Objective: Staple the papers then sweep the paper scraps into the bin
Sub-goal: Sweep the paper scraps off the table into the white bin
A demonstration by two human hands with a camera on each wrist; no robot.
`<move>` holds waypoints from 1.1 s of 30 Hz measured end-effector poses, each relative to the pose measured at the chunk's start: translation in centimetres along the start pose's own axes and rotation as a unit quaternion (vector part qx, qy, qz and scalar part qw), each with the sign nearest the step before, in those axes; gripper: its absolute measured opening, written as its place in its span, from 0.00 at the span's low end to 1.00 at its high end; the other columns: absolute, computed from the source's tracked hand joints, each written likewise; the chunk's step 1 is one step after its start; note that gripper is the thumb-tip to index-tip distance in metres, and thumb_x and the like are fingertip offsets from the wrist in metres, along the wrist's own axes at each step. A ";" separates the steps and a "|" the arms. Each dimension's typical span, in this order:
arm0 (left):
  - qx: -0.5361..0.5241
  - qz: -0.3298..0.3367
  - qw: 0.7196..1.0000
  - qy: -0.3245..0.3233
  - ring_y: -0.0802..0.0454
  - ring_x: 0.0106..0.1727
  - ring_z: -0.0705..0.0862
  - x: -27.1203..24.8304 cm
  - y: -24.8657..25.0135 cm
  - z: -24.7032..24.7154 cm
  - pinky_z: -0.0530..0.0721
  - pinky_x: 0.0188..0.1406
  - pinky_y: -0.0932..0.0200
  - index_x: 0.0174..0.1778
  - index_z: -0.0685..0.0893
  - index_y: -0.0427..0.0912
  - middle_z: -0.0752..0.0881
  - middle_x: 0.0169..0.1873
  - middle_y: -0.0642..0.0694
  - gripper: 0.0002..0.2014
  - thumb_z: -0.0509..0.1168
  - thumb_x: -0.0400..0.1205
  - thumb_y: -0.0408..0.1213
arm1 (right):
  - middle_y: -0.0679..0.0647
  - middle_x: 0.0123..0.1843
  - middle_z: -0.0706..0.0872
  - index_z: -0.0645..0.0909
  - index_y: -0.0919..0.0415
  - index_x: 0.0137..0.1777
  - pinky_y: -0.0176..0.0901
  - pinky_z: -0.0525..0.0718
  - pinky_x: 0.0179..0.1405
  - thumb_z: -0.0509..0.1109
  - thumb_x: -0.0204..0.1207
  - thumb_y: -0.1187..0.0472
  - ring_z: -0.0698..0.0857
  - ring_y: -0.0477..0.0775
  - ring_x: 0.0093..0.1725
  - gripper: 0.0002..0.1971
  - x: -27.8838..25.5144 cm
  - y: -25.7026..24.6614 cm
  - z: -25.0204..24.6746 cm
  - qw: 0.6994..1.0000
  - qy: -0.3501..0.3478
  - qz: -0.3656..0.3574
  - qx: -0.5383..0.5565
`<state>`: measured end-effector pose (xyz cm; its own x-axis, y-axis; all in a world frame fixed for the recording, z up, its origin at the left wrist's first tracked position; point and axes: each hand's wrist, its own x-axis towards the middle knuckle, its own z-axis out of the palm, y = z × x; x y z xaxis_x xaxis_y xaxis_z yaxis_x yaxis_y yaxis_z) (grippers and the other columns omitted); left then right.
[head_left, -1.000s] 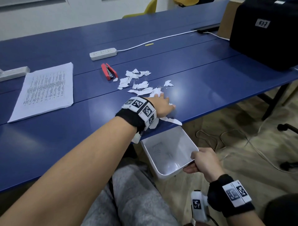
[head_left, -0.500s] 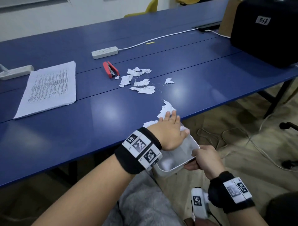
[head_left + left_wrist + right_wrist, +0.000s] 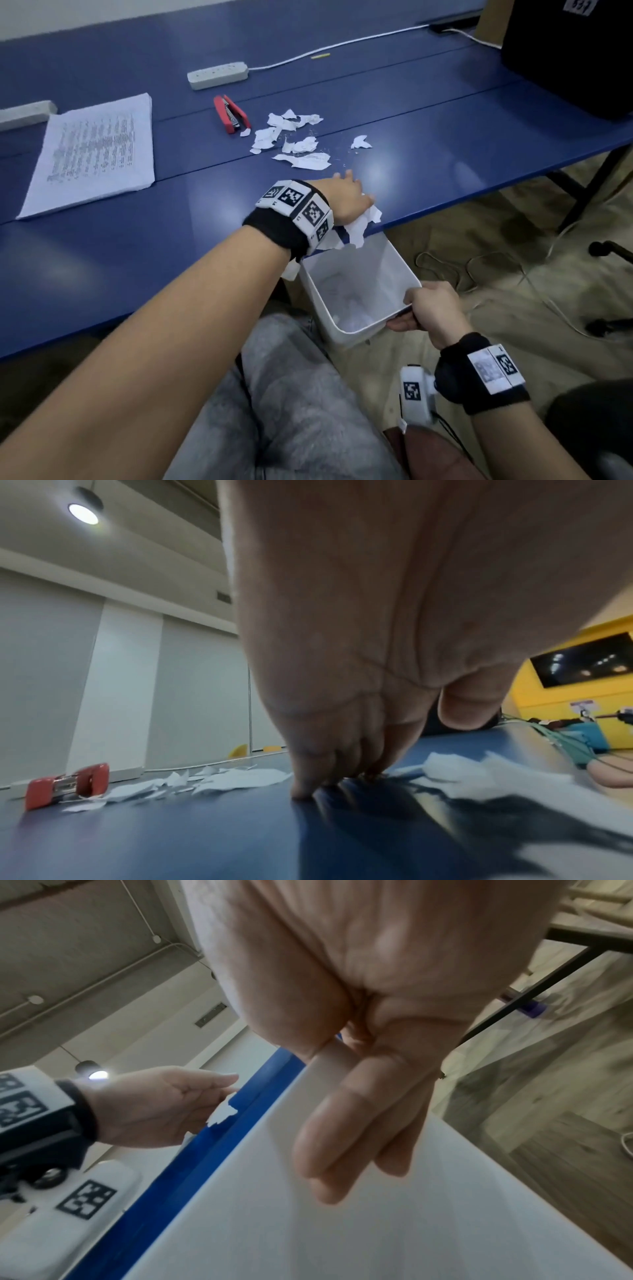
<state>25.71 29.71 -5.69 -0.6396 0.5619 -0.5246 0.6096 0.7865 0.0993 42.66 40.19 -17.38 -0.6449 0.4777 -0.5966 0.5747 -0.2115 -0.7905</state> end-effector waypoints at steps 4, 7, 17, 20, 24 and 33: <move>-0.009 0.028 1.000 -0.002 0.38 0.87 0.48 -1.7 0.3 1.0 0.54 0.85 0.44 0.85 0.52 0.34 0.47 0.86 0.33 0.29 0.38 0.90 0.45 | 0.80 0.39 0.84 0.79 0.78 0.41 0.50 0.89 0.21 0.56 0.73 0.78 0.87 0.70 0.20 0.09 0.3 -0.1 -0.2 1.000 0.004 0.000 0.000; -0.038 0.045 0.998 -0.003 0.42 0.88 0.41 -3.6 1.0 2.9 0.48 0.87 0.46 0.86 0.44 0.35 0.40 0.86 0.39 0.32 0.38 0.90 0.49 | 0.79 0.38 0.84 0.79 0.80 0.44 0.50 0.89 0.21 0.56 0.72 0.78 0.87 0.70 0.19 0.09 0.3 0.0 -0.2 1.000 0.005 0.000 0.004; -0.062 0.083 0.994 0.042 0.43 0.87 0.39 -6.0 2.0 6.2 0.42 0.87 0.46 0.86 0.43 0.34 0.39 0.86 0.39 0.32 0.42 0.90 0.48 | 0.77 0.34 0.84 0.79 0.80 0.44 0.53 0.91 0.24 0.54 0.72 0.79 0.87 0.72 0.21 0.11 -1.7 1.2 0.8 0.999 0.010 0.001 0.034; -0.066 0.105 0.992 0.032 0.45 0.88 0.40 -7.1 2.4 6.7 0.42 0.87 0.46 0.86 0.45 0.35 0.41 0.86 0.40 0.31 0.41 0.90 0.49 | 0.77 0.34 0.83 0.80 0.79 0.43 0.51 0.90 0.22 0.54 0.72 0.79 0.87 0.72 0.20 0.11 -1.9 1.3 0.7 0.999 0.008 -0.004 0.041; -0.072 0.100 0.991 0.054 0.43 0.88 0.43 -6.7 2.1 4.3 0.45 0.87 0.45 0.86 0.49 0.32 0.45 0.86 0.37 0.31 0.43 0.90 0.47 | 0.77 0.32 0.84 0.80 0.78 0.42 0.51 0.91 0.24 0.55 0.73 0.79 0.87 0.69 0.20 0.11 -1.3 1.2 0.8 0.999 0.009 -0.003 0.036; 0.009 -0.007 0.999 0.053 0.40 0.87 0.53 3.5 -1.2 -4.2 0.58 0.83 0.43 0.82 0.62 0.35 0.57 0.85 0.36 0.27 0.48 0.87 0.40 | 0.80 0.38 0.85 0.79 0.79 0.44 0.46 0.88 0.18 0.56 0.74 0.80 0.87 0.69 0.19 0.10 1.8 0.0 1.3 1.000 0.004 0.000 0.018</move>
<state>20.76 31.80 -4.08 -0.6942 0.5749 -0.4332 0.6070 0.7910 0.0769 40.83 39.97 -18.66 -0.6407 0.4834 -0.5965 0.5563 -0.2432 -0.7946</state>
